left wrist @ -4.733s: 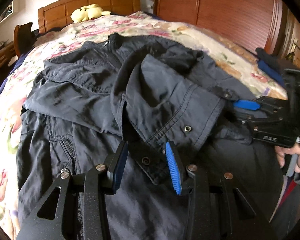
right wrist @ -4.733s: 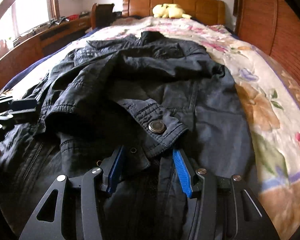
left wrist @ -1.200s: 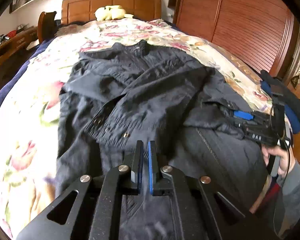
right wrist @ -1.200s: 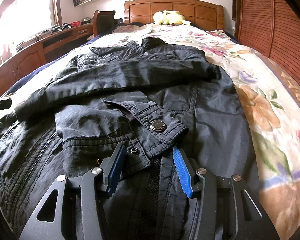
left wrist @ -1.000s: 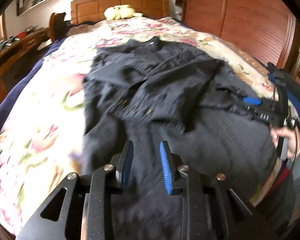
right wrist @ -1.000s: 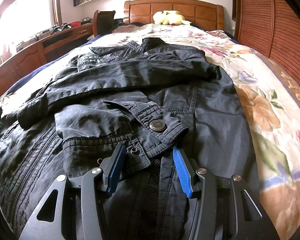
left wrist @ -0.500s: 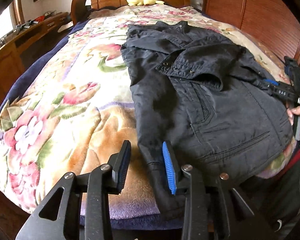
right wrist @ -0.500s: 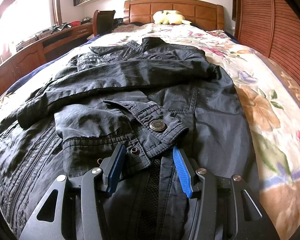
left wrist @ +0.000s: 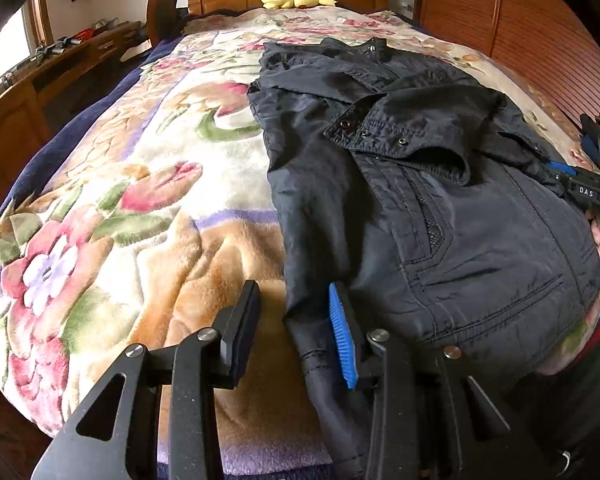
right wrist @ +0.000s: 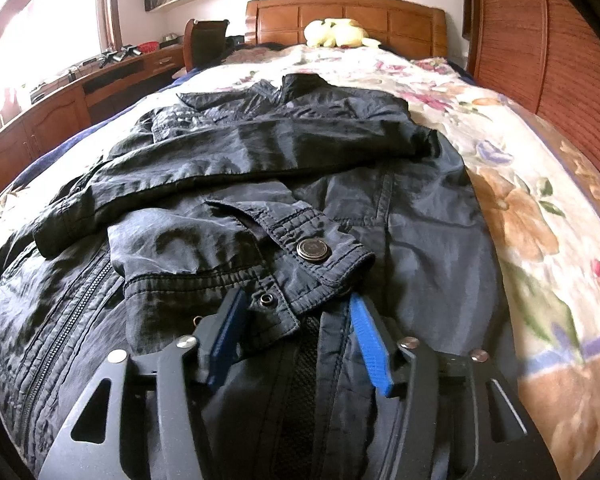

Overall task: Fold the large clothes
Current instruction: 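Move both open tools to the jacket hem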

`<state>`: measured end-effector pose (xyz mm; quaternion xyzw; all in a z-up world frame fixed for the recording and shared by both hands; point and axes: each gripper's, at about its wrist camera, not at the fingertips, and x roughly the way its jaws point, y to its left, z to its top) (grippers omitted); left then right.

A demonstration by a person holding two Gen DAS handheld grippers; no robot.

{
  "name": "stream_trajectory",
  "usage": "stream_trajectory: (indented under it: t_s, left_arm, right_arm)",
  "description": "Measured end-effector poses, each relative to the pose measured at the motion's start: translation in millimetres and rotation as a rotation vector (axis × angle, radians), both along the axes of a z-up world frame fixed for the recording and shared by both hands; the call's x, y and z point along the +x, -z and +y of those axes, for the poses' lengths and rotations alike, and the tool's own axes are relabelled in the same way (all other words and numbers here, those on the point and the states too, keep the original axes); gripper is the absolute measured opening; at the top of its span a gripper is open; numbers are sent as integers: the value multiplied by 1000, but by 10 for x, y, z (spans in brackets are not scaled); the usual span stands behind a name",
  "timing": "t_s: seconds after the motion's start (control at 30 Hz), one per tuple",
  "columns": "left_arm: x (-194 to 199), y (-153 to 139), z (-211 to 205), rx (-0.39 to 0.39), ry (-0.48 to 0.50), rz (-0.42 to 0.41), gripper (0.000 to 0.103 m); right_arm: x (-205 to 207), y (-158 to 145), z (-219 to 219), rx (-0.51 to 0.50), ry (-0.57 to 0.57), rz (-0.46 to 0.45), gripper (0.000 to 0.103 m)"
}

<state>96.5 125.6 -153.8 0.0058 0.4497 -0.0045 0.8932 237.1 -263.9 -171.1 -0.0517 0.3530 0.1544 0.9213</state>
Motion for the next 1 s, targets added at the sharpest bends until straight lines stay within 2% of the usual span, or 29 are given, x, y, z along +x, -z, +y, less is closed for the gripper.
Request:
stream_trajectory:
  t_s: [0.07, 0.17, 0.37, 0.57, 0.9, 1.0]
  left_arm:
    - [-7, -18, -4, -1, 0, 1, 37]
    - [-57, -49, -27, 7, 7, -1, 37]
    - [-192, -103, -36, -13, 11, -13, 37]
    - [-323, -145, -56, -24, 25, -14, 37]
    - [-437, -143, -69, -36, 37, -7, 37]
    - [-441, -138, -80, -33, 37, -12, 37]
  right_arm:
    - [27, -16, -32, 2, -19, 43, 75]
    - [-8, -94, -187, 12, -12, 85, 78]
    - [-339, -325, -659, -39, 57, 65, 78]
    - [-716, -331, -964, -88, 84, 80, 78]
    - [-980, -237, -910, -64, 26, 116, 77]
    - [-991, -135, -851, -70, -7, 130, 72]
